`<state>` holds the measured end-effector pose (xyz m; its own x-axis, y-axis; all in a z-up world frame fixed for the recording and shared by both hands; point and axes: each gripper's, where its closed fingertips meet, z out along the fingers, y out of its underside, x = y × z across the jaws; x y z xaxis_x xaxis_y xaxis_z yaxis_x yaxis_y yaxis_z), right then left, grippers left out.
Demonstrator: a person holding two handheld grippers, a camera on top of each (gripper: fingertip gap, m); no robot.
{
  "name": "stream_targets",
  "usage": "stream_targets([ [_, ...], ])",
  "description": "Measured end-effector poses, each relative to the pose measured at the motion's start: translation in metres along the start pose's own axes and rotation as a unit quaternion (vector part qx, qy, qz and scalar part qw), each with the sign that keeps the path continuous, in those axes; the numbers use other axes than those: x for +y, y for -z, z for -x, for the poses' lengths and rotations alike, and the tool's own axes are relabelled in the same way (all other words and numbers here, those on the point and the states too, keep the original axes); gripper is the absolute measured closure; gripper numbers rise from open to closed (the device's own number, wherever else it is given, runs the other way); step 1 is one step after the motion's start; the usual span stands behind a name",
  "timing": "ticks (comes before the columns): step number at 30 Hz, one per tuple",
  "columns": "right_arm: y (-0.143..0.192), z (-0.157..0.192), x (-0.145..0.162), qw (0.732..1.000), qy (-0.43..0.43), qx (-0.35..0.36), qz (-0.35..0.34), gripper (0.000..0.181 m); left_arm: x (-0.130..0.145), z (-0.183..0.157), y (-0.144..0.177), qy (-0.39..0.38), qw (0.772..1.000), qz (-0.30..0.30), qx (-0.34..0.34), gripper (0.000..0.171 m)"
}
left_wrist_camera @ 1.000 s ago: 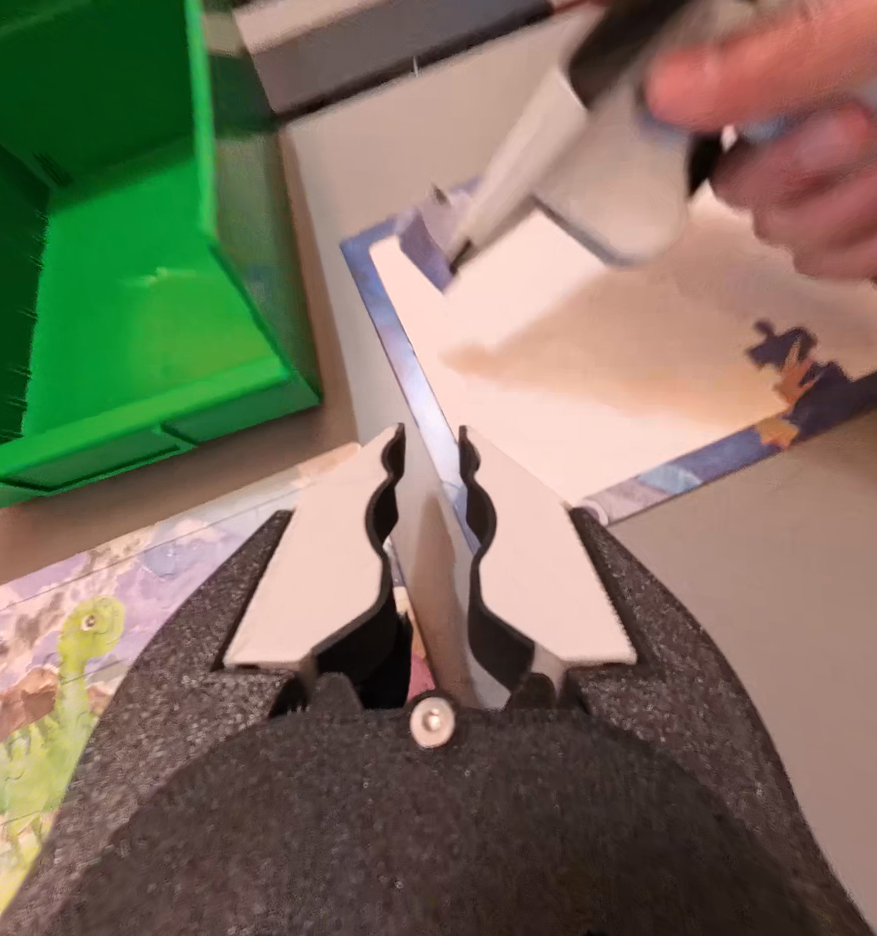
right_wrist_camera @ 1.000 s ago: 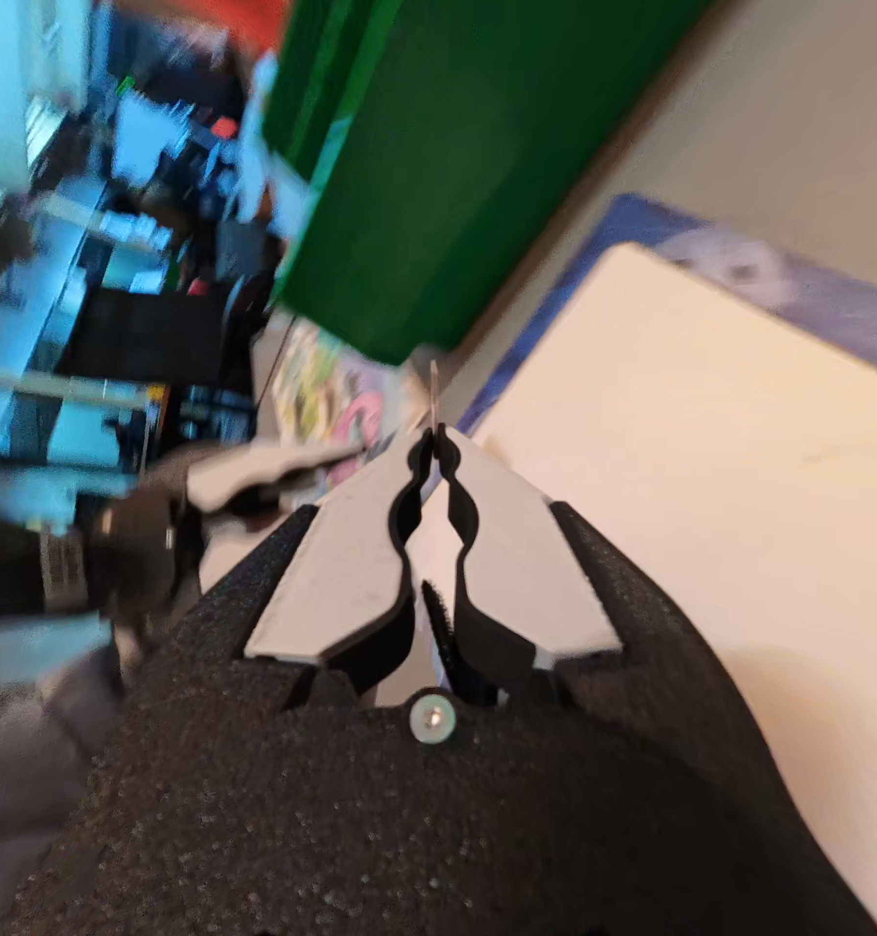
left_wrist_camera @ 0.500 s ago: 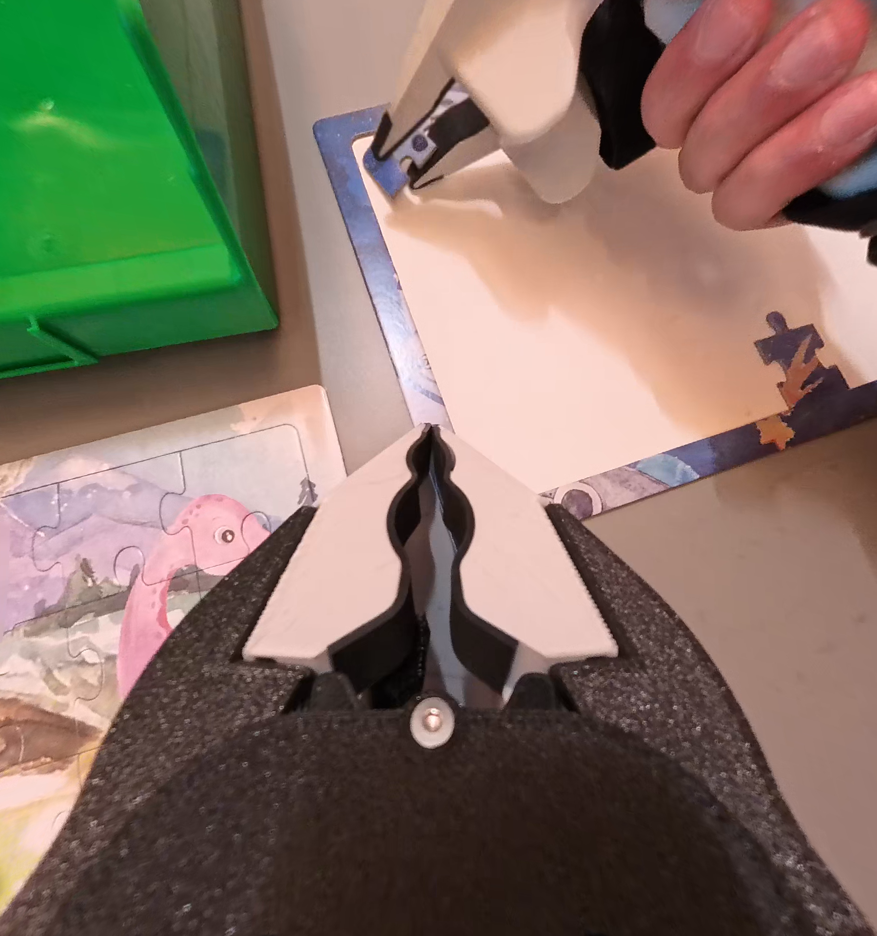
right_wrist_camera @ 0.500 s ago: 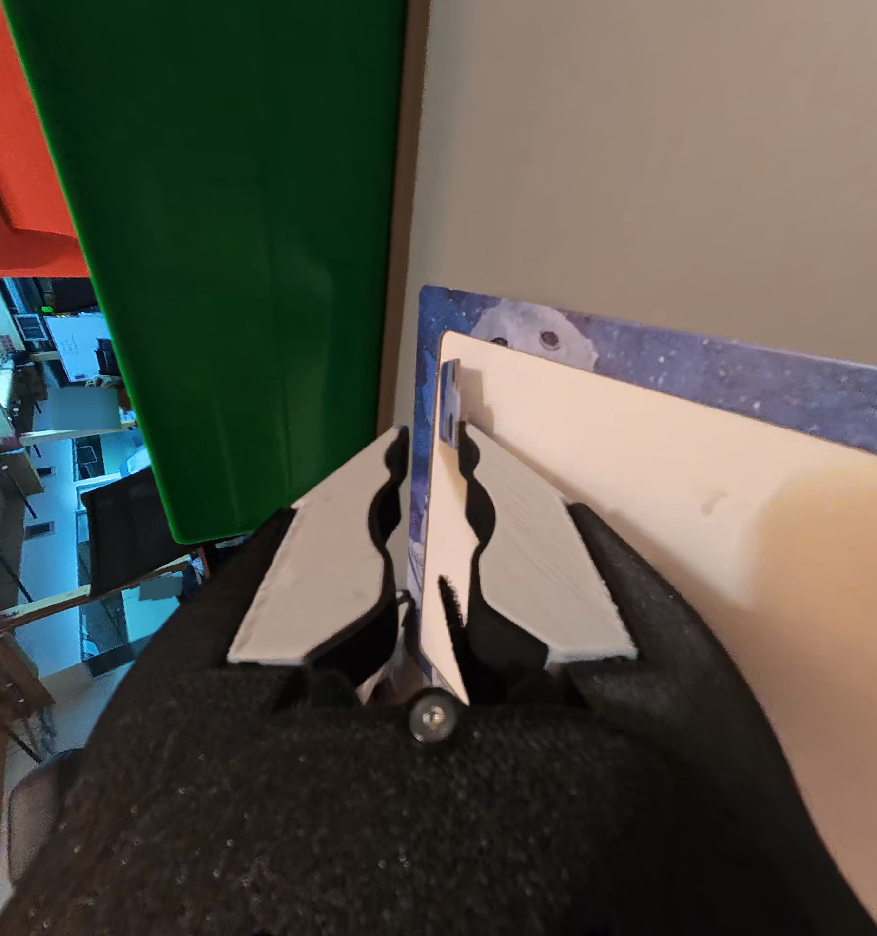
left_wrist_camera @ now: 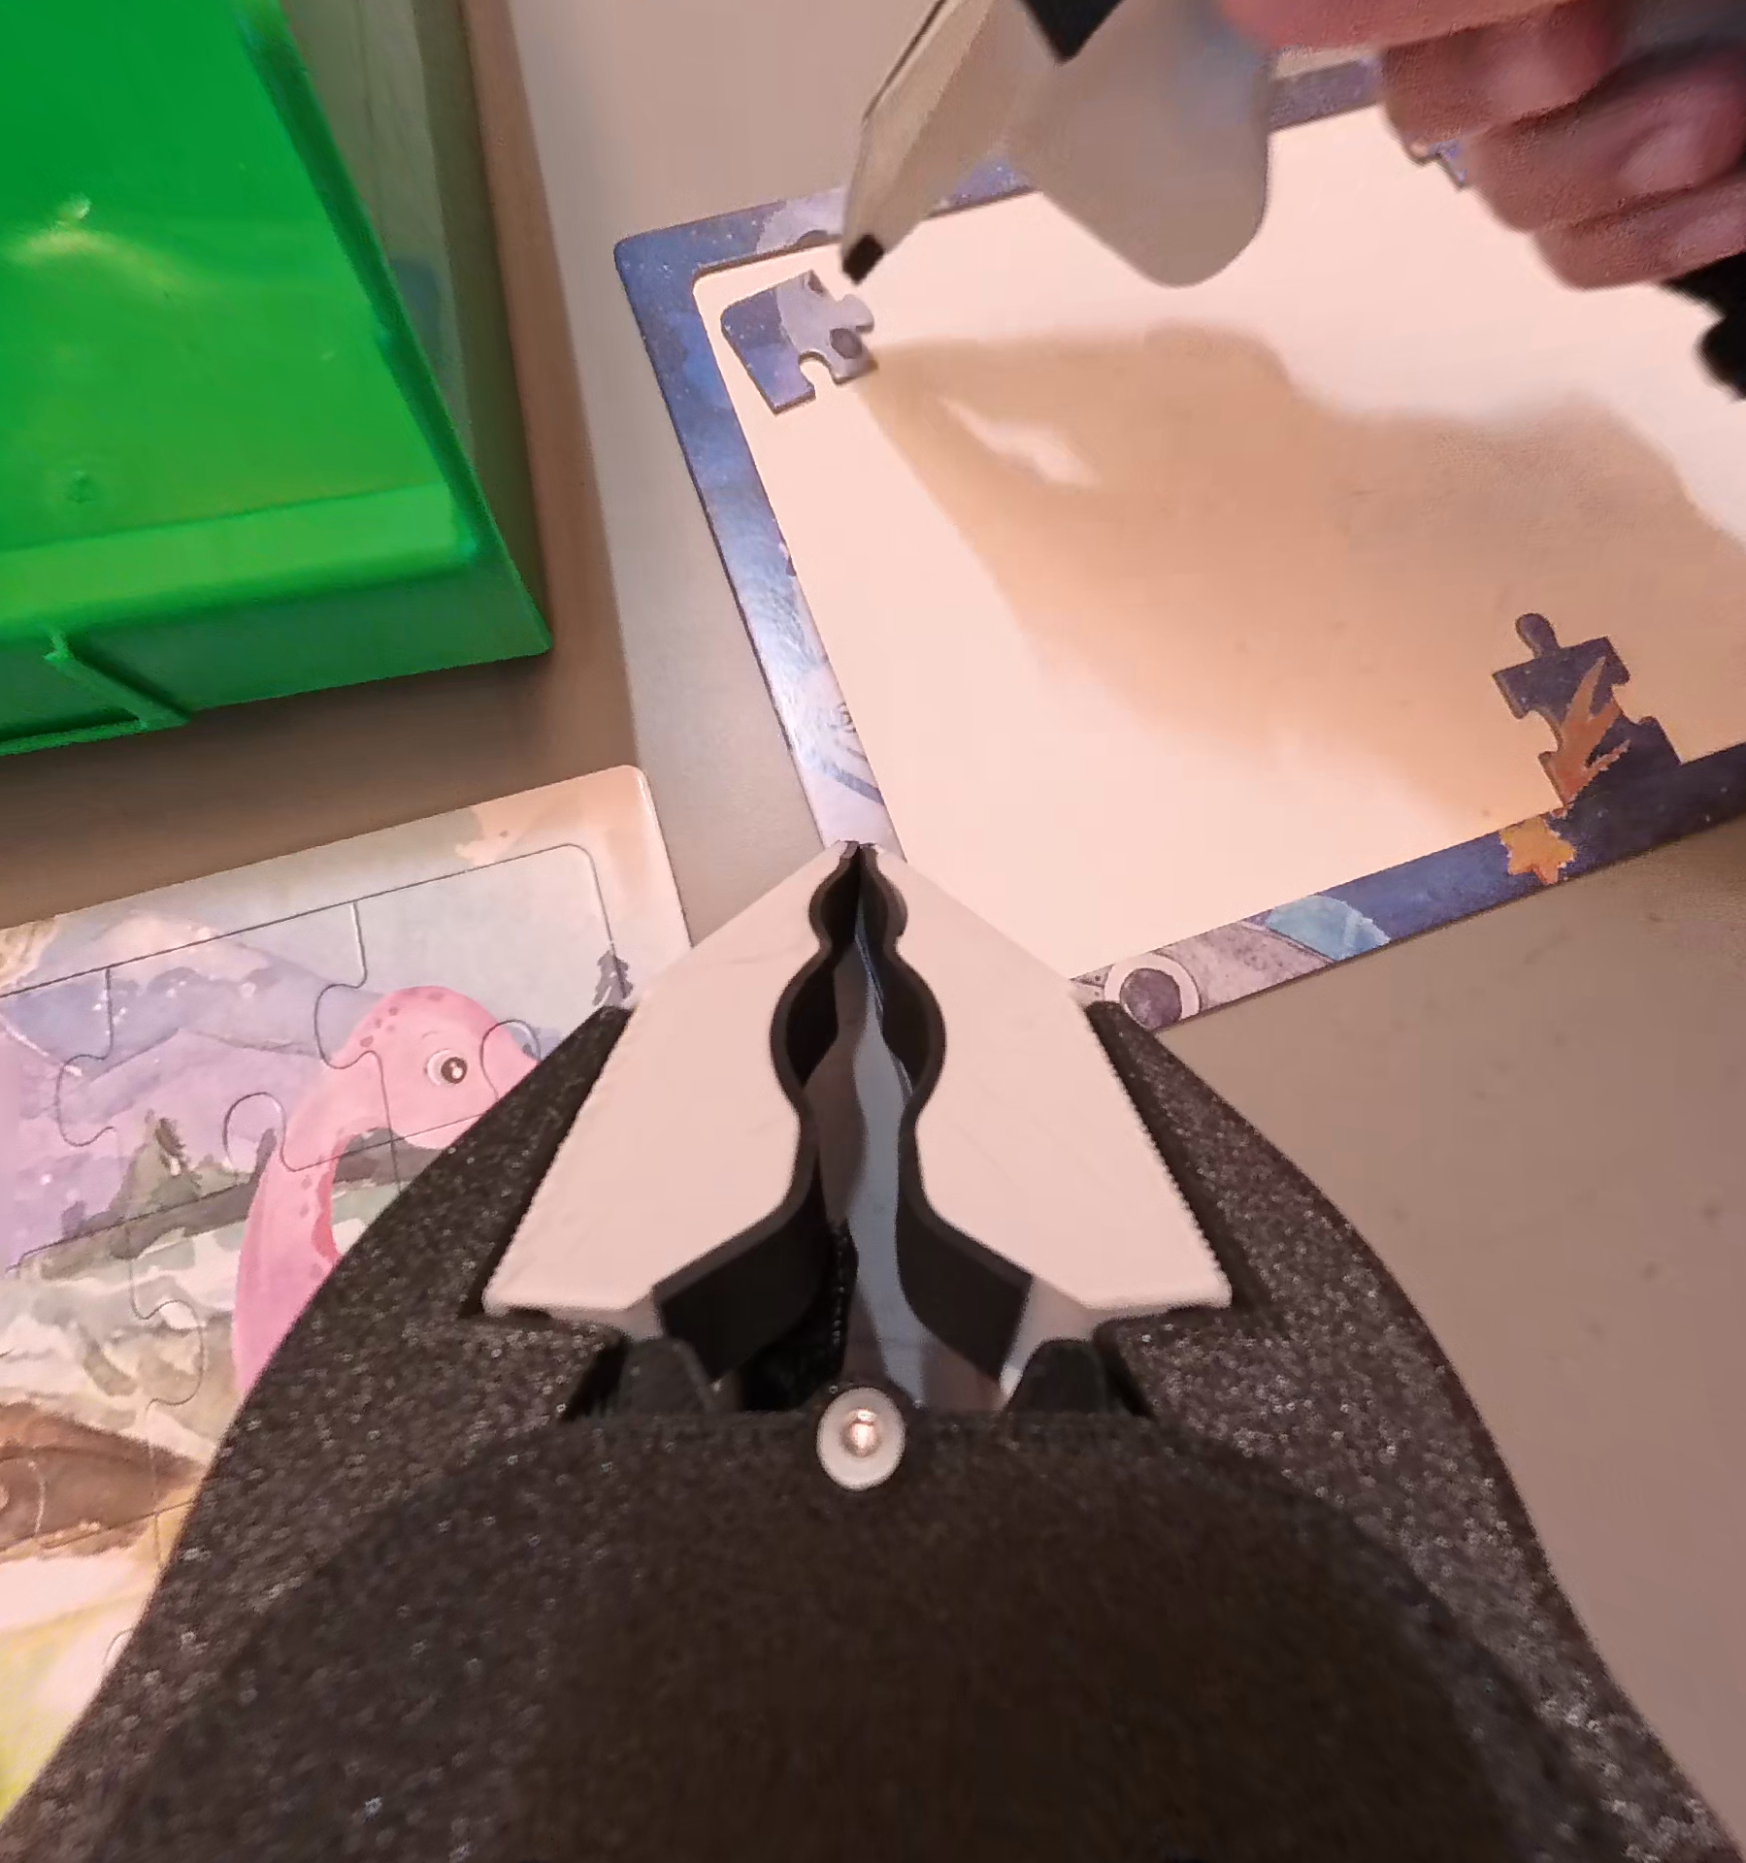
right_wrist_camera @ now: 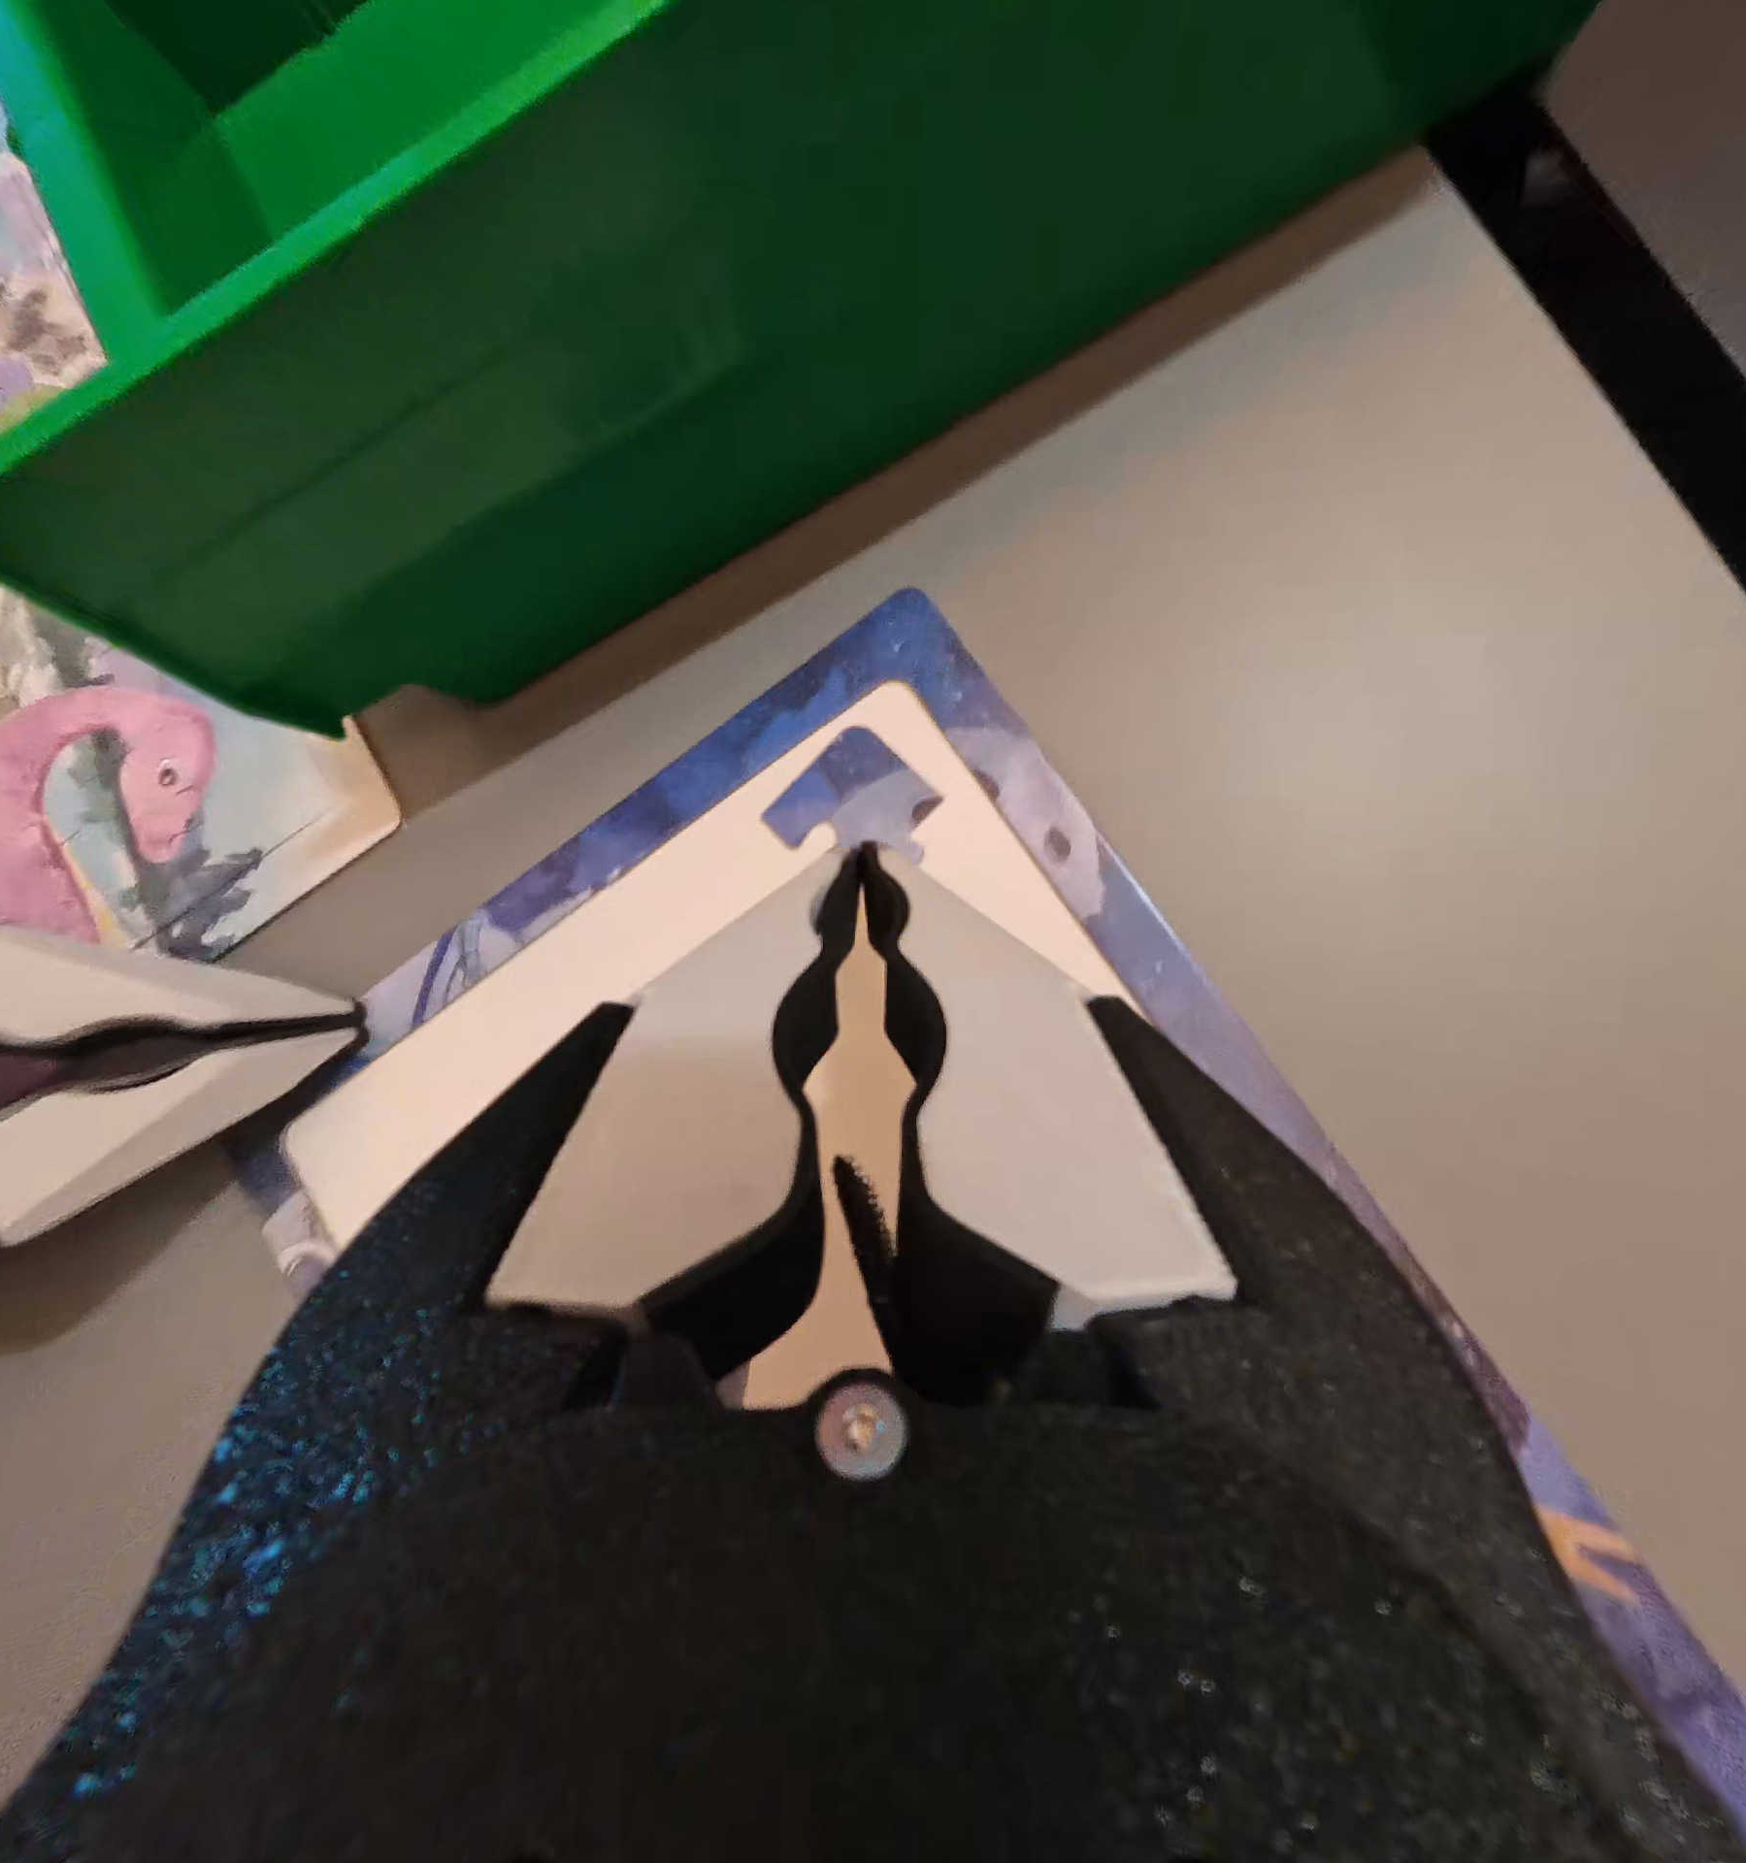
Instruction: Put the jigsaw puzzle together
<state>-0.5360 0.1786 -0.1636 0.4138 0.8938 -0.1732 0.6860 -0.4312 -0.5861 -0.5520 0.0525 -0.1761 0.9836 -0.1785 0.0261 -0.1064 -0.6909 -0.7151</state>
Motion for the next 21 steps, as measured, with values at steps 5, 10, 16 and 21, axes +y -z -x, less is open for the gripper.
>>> stream_targets([
  [5,-0.020,0.010,-0.007,1.000,0.020,-0.013,-0.002,0.181,0.000,0.000,0.000,-0.004,1.000,0.000,0.000,0.171],
  [10,-0.027,0.000,-0.014,1.000,0.005,0.018,0.001,0.181,0.000,0.000,0.000,-0.010,1.000,0.001,-0.004,0.171],
  [16,-0.016,0.005,-0.017,1.000,0.013,-0.003,-0.001,0.181,0.000,0.000,0.000,-0.012,1.000,0.001,-0.002,0.171],
  [21,-0.022,0.015,-0.011,0.999,0.036,-0.018,0.023,0.181,0.001,0.000,0.000,-0.017,1.000,0.002,-0.002,0.171],
])
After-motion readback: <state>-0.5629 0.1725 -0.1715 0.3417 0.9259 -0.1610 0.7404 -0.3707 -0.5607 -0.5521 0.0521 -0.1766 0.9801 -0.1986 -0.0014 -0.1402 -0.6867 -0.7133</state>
